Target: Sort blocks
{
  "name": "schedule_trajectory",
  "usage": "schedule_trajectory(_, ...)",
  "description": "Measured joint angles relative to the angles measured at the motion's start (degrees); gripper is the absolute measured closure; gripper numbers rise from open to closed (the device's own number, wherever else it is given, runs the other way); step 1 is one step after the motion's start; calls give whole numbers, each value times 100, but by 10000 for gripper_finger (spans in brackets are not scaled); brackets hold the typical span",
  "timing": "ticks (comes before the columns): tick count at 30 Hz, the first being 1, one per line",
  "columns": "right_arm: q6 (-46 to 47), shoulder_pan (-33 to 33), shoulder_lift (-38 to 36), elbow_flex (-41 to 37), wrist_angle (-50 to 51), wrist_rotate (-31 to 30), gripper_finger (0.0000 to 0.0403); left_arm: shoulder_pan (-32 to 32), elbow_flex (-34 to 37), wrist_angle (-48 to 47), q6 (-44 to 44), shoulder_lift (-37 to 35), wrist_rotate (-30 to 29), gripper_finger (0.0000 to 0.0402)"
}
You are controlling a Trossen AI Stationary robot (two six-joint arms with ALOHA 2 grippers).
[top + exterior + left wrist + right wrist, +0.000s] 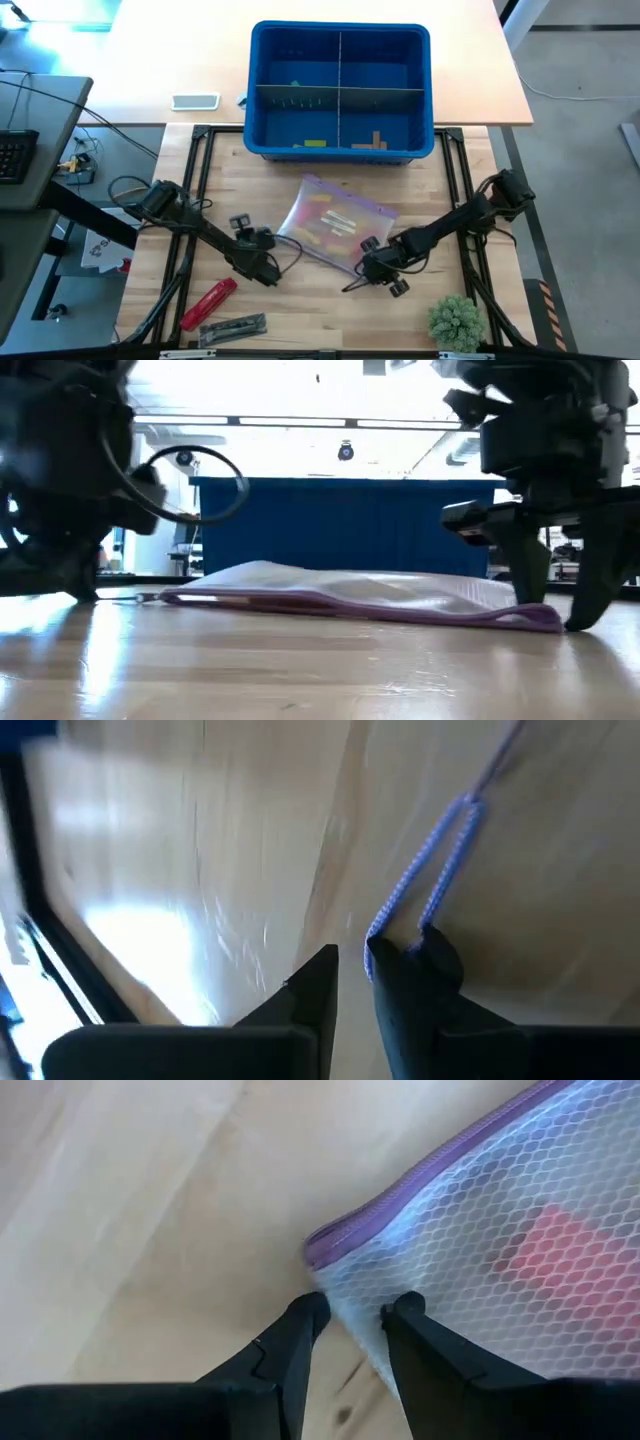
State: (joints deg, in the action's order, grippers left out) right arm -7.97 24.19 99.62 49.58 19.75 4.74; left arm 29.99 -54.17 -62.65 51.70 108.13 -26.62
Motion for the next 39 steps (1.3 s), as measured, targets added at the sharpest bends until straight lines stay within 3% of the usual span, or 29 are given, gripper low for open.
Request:
schedule_trajectory(4, 224, 160, -163, -4, 41, -132, 289, 106, 431, 97, 701, -553, 356, 353)
schedule_trajectory(8, 548, 277, -526, -12, -2, -410, 289, 177, 417, 55, 802, -1177, 501, 353)
schedule_trajectory(14, 665, 630, -1250, -4, -37, -1259, 289, 235, 9, 53, 177, -1899, 629, 353)
schedule_trajectory(19, 173, 1078, -1526, 11, -173, -1754, 289, 244, -585, 148, -598, -2080, 773, 353)
schedule_trajectory(24, -443, 1308, -1188, 13, -555, -1932, 289, 236, -921, 973, -1488, -2067, 659, 352)
schedule_trajectory(30, -249, 1238, -481, 15, -1064, -2423, 285, 48, -919, 1388, -1179, -1884, 702, 330)
schedule_trajectory(39, -548, 1131, 112, 17, -1719, -2511, 224, 3, -921, 2267, -1683, -1360, 1122, 273)
